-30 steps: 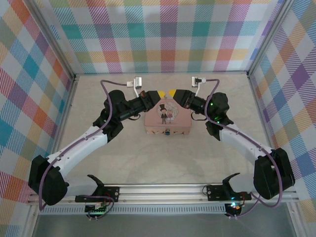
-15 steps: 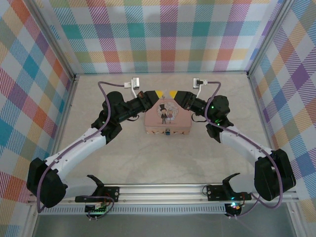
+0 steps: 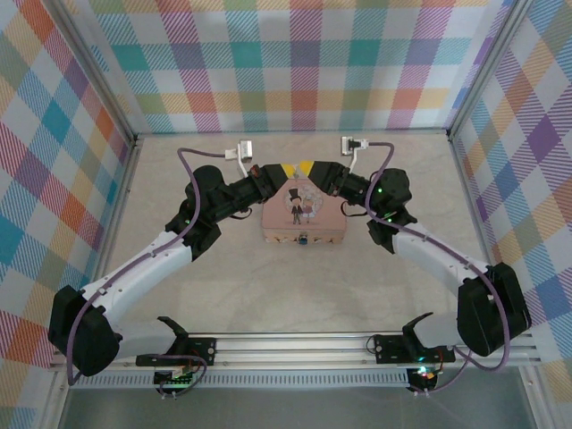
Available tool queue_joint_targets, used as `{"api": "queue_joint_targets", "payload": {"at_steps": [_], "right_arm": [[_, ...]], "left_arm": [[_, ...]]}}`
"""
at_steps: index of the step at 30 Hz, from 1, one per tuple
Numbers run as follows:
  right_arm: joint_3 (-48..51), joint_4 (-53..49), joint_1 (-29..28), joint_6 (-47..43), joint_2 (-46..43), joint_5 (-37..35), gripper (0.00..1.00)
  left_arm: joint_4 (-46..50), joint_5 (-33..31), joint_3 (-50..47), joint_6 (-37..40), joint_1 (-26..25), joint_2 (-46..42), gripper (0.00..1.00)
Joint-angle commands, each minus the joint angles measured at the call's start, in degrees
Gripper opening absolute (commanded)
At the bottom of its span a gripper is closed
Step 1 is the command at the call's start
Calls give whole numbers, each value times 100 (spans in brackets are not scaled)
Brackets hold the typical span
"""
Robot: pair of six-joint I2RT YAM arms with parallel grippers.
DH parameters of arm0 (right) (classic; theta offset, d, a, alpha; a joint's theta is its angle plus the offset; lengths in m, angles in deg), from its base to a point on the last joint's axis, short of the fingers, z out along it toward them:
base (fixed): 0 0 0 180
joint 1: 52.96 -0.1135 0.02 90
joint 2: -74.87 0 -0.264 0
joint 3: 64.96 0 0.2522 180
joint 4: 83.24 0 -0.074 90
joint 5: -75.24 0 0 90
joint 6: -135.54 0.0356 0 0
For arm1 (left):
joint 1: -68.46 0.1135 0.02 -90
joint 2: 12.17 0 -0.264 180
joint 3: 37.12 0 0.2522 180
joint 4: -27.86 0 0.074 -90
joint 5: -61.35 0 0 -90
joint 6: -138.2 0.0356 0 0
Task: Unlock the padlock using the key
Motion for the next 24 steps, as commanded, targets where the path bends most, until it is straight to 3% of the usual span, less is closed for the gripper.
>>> {"api": "queue_joint_targets", "payload": {"at_steps": [1,10,13,16,19,21,24], "right_arm": [[-226,277,-47,30,47,89,24],[-323,33,-54,-134,119,36,0],[-363,-209,-42,-330,71,86,0],[-457,-700,8,-639,-43,210,0],[-575,-1131,172,-803,-100,574,0],[-730,-1469,363,-885,-101,1043,0],[-1021,-2098,582,-1111,-72,1780,0]], "left_arm": [[-234,16,-74,-35,-110,-60,0],[-232,132,-94,-13,-136,-43,0],[-64,114,-99,53,-136,-101,0],[334,127,-10,261,-120,-217,9],[820,260,137,441,16,-346,28],[1130,521,274,541,225,-402,40],[1725,868,567,801,494,-413,47]]}}
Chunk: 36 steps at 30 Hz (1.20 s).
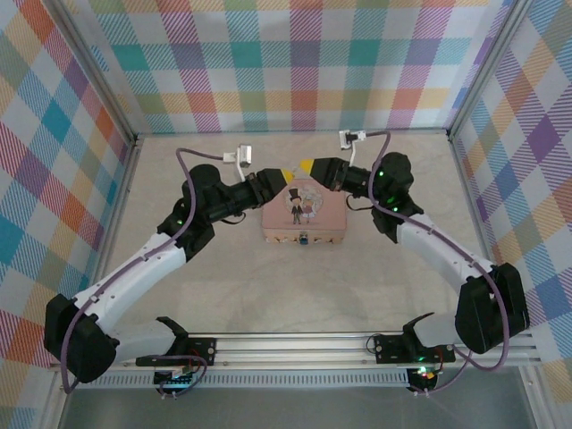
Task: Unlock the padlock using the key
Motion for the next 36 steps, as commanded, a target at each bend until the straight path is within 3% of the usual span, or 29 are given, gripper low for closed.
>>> {"api": "queue_joint_targets", "payload": {"at_steps": [1,4,7,11,15,27,30,34,36], "right_arm": [[-461,-852,211,-552,-123,1091,0],[-928,-1899,293,-1171,-45,1779,0],[-1452,-2977,313,-1821,190,2524,0],[-1807,-3595,318,-2114,510,3168,0],[-1894,-3679,316,-2196,615,3331,0],[-2025,-3678,287,-2161,730,3432,0],[-2052,-3696,258,-2181,737,3480,0],[-2101,-3807,248,-2277,739,3493,0],[-2099,-3809,241,-2274,756,3519,0]], "left_arm": [[732,618,488,428,296,-130,49],[1063,1214,851,659,490,50,57],[1767,1748,1354,1319,526,297,58],[2528,2556,1928,1985,538,754,38],[2901,3049,2138,2243,511,995,31],[3360,3263,2394,2658,284,1267,31],[3388,3257,2447,2713,265,1298,24],[3364,3300,2500,2693,239,1342,5],[3342,3292,2500,2690,237,1344,2]]}}
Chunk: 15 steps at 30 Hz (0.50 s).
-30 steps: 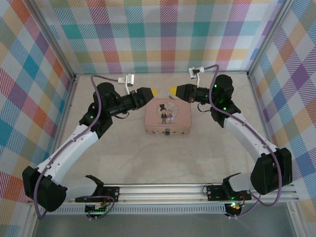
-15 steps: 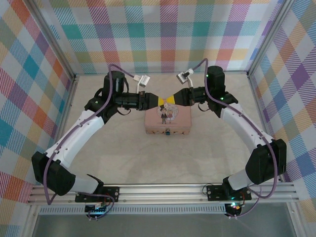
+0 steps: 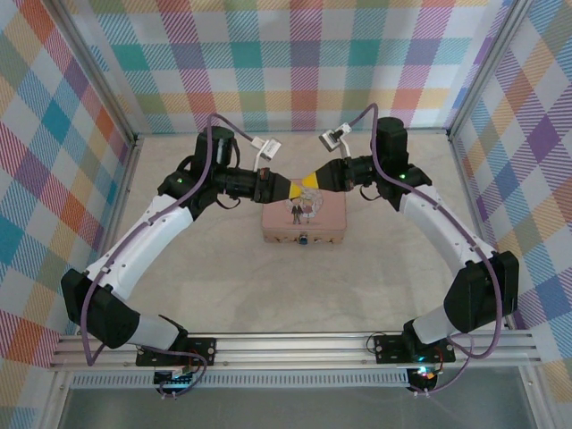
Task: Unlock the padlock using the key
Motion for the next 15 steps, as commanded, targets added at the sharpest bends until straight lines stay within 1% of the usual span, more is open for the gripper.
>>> {"api": "queue_joint_targets", "payload": {"at_steps": [1,3,5,7,8,11,15], "right_arm": [[-203,-79,-61,-210,53,240,0],[-213,-159,-70,-287,57,256,0],[-238,-253,-65,-351,78,286,0],[-236,-267,-68,-363,84,289,0],[-234,-265,-67,-365,79,305,0],[-241,-265,-70,-367,78,298,0],[-256,-177,-78,-269,96,242,0]], "left_arm": [[79,118,161,85,-62,46,4],[202,29,195,147,-61,35,12],[251,4,221,183,-52,18,15],[278,0,242,201,-13,1,15],[271,-7,247,188,0,-8,14],[182,73,244,132,10,4,0],[95,116,188,97,-21,28,0]]}}
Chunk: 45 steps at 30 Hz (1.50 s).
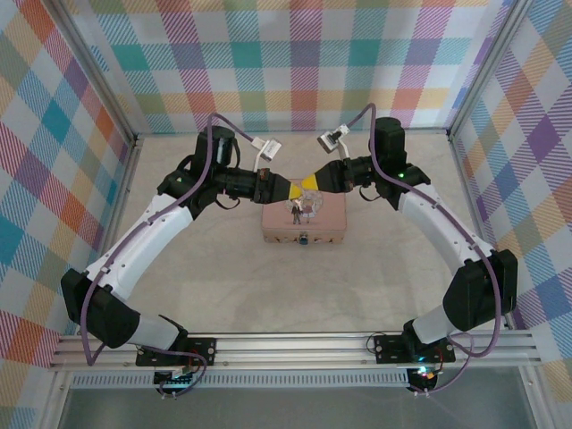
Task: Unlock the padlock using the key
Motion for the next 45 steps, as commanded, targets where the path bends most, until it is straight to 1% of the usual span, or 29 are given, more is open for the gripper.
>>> {"api": "queue_joint_targets", "payload": {"at_steps": [1,2,3,4,5,6,9,11,12,15,18,20,24,25,28,36,41,42,45], "right_arm": [[-199,128,-43,-36,31,102,0],[-199,177,-46,45,20,-6,4],[-187,193,-43,85,-22,-178,15],[-142,266,-43,137,-77,-294,20],[16,598,-37,353,-189,-529,28],[204,931,-26,550,-303,-759,32],[769,1824,-26,1033,-671,-1487,35],[1177,2506,-28,1388,-885,-1918,37],[1372,2826,-26,1531,-985,-2104,38],[1775,3222,-34,1684,-1260,-2605,38],[2127,3732,-43,1924,-1424,-2932,36],[2251,3802,-65,1974,-1489,-3092,35],[2244,3796,-194,1985,-1416,-3105,34],[2243,4010,-227,2002,-1398,-3113,34],[2194,4137,-335,2021,-1359,-3158,32],[2130,4306,-482,2140,-1148,-3247,33],[2143,4500,-485,2241,-1111,-3177,24],[2154,4511,-492,2241,-1112,-3167,23],[2206,4477,-487,2242,-1128,-3170,25]], "left_arm": [[-127,106,92,-28,-17,14,0],[-212,75,42,-78,-26,6,0],[-342,-15,-30,-175,-34,-23,0],[-503,-121,-108,-304,-32,-52,0],[-689,-248,-225,-452,-34,-95,0],[-1073,-379,-356,-617,-27,-149,0],[-1691,-722,-687,-1017,-26,-300,0],[-2180,-830,-892,-1305,-26,-383,0],[-2263,-900,-945,-1352,-26,-423,0],[-2467,-1125,-1085,-1511,-26,-551,0],[-2840,-1239,-1284,-1731,-26,-677,0],[-2948,-1293,-1364,-1787,-34,-716,0],[-3224,-1347,-1508,-1943,-43,-772,0],[-3265,-1343,-1519,-1959,-56,-769,0],[-3364,-1351,-1551,-1989,-101,-773,0],[-3520,-1375,-1588,-2030,-182,-791,0],[-3511,-1377,-1588,-2024,-184,-821,0],[-3511,-1386,-1585,-2016,-184,-826,0],[-3493,-1453,-1592,-2003,-184,-834,0]]}}
